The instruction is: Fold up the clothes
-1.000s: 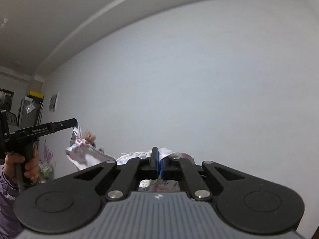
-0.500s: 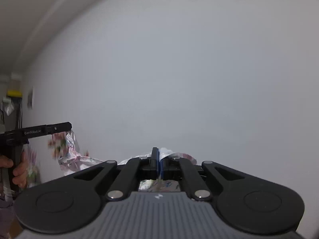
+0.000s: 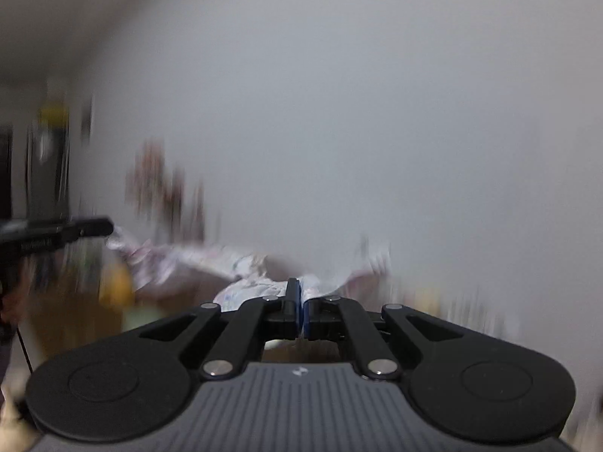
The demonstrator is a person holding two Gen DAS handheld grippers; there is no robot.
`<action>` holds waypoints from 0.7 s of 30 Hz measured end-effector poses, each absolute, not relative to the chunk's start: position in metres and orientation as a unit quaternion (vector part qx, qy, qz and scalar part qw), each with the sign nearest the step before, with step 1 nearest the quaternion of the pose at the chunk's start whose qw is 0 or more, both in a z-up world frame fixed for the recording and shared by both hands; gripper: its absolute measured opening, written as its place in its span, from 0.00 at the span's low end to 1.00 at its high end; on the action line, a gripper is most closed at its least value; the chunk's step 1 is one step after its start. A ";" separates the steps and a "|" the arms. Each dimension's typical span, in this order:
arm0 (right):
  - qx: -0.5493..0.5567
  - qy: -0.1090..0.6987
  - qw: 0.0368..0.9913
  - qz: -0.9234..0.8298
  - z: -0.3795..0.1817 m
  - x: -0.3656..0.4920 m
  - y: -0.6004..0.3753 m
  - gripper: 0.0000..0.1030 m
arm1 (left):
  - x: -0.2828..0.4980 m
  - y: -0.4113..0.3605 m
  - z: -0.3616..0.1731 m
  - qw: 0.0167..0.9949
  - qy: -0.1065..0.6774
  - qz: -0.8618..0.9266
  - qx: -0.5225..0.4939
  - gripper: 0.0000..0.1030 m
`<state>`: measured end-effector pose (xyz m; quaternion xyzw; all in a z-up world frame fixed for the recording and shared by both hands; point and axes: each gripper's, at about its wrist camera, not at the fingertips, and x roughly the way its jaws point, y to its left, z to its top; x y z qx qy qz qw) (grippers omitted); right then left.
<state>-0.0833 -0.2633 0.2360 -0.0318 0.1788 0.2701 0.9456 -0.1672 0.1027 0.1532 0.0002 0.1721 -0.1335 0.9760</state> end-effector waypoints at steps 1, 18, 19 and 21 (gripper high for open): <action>-0.029 0.224 0.938 0.263 0.203 -0.082 -0.265 0.04 | -0.165 0.104 0.118 0.964 0.226 -0.139 -0.021 0.21; -0.013 0.298 0.934 0.198 0.053 -0.064 -0.193 0.34 | -0.039 0.063 0.031 0.939 0.318 -0.131 -0.018 0.47; -0.015 0.299 0.933 0.200 0.049 -0.063 -0.191 0.34 | -0.036 0.060 0.027 0.941 0.314 -0.121 -0.019 0.44; -0.017 0.304 0.931 0.201 0.040 -0.064 -0.191 0.34 | -0.034 0.059 0.022 0.939 0.321 -0.122 -0.018 0.34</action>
